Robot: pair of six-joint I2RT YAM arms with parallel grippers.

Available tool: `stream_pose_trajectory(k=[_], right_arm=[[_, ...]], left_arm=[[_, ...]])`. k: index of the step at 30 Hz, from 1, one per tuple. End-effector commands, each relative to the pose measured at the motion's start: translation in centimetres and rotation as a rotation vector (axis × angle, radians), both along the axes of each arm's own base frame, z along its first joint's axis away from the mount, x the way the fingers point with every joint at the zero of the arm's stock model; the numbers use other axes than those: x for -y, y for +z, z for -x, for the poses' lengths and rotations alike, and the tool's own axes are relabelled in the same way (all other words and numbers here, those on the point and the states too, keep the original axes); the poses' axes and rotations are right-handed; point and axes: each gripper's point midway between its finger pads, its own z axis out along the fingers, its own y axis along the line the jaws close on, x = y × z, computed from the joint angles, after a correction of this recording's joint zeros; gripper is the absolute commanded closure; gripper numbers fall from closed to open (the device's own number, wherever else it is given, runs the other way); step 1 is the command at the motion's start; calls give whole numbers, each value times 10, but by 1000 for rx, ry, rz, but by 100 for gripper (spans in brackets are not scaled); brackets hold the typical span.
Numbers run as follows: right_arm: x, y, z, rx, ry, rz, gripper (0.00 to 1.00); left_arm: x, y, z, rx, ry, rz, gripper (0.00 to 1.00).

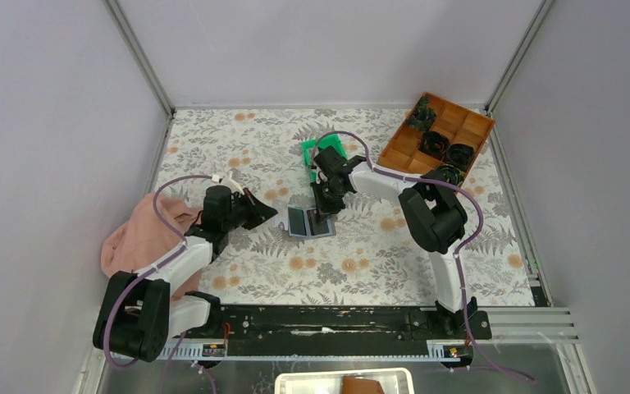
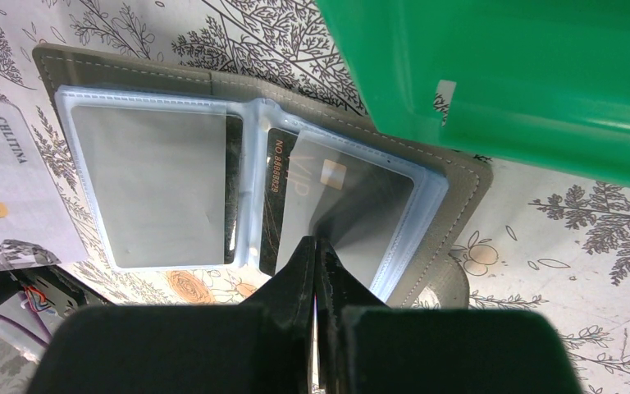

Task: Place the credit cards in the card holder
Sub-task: Turn over the card slot in the card holder.

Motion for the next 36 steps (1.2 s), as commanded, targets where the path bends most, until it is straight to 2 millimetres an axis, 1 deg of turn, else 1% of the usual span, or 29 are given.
stream_pose_trajectory(k=[1,6,18,27,36], right_arm=[[3,-8,6,-28,4,14,100],[2,-8,6,-29,6,14,100],[3,-10,7,-34,7,17,100],[4,-11,8,-38,9,20,100],[5,-11,8,-37,11,19,100]], left_arm=[[-4,7,-8,21,44,-12,100],[-8,2,-9,6,92,1,100],[-3,-5,-10,-15,109,35,100],[-2,-6,-10,-16,116,41,100],[-6,0,-9,-5,119,18,100]])
